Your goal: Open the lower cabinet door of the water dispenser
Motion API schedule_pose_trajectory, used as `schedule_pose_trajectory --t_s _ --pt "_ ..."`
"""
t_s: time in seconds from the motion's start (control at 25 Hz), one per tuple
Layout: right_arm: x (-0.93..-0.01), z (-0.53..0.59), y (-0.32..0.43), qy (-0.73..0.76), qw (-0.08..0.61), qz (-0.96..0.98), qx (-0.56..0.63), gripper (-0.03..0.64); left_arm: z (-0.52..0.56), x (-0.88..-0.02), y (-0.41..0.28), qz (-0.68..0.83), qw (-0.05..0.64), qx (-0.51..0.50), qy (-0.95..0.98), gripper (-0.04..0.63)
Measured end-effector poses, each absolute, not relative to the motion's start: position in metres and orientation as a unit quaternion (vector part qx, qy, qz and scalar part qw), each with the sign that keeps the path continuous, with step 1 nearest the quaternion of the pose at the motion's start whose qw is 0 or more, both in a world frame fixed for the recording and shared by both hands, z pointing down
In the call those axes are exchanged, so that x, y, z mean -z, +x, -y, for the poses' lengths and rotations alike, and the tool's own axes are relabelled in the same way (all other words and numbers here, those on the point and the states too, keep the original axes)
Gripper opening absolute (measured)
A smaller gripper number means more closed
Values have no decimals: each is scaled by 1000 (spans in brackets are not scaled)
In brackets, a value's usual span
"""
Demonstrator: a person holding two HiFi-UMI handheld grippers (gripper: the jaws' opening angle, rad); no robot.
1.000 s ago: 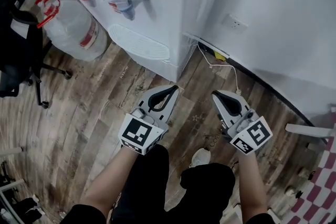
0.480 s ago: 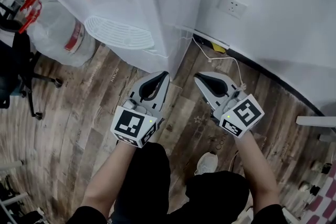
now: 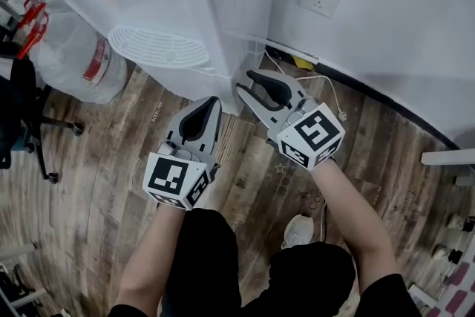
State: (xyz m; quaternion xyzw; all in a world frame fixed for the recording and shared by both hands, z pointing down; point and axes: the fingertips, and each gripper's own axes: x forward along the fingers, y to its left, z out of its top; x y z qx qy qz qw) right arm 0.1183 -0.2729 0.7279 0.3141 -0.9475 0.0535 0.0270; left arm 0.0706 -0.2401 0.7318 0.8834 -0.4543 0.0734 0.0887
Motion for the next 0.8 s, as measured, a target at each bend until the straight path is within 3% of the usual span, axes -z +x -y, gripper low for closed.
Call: schedule_pose_trajectory --t_s 0.4,0.8 --pt "-731 282 105 310 41 949 -42 192 232 -734 51 465 96 -77 877 14" --pt "-737 284 96 327 54 943 -31 202 226 -732 36 476 95 -74 871 14"
